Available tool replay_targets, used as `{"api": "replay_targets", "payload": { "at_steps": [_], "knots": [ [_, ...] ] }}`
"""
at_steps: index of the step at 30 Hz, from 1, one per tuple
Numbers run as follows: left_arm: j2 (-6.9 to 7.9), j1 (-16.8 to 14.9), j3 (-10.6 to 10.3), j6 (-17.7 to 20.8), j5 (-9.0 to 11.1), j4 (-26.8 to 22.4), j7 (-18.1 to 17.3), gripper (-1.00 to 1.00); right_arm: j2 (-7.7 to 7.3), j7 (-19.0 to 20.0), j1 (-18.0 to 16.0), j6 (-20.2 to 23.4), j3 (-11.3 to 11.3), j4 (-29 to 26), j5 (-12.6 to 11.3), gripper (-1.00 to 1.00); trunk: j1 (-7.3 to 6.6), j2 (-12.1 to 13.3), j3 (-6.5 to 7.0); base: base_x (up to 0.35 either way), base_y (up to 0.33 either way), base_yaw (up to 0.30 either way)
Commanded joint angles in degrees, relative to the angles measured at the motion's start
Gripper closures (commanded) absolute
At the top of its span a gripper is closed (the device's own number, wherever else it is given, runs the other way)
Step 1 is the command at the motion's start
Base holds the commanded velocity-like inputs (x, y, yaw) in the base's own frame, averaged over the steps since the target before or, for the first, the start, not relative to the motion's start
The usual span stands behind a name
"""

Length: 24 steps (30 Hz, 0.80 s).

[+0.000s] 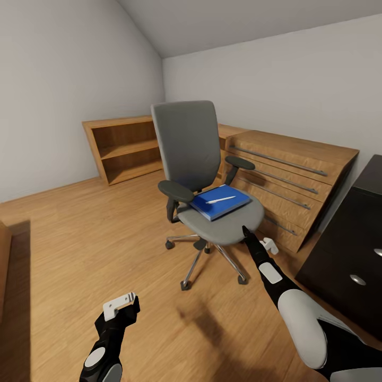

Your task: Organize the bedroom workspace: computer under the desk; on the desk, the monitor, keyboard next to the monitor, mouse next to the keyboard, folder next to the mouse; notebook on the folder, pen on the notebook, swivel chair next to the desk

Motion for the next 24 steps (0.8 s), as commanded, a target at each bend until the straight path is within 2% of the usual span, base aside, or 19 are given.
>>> {"api": "replay_targets", "payload": {
  "at_steps": [1,24],
  "knots": [
    [0.06,-0.05,-0.14,0.24,0.17,-0.09,0.43,-1.00,0.03,0.34,-0.04,-0.06,-0.03,0.08,-0.59,-1.00,-0.01,-0.02,-0.05,0.000,0.000,0.020],
    [0.06,-0.05,-0.14,0.24,0.17,-0.09,0.39,-1.00,0.04,0.35,0.05,-0.05,-0.03,0.08,-0.68,-1.00,-0.01,-0.02,-0.04,0.000,0.000,0.001]
  ]
}}
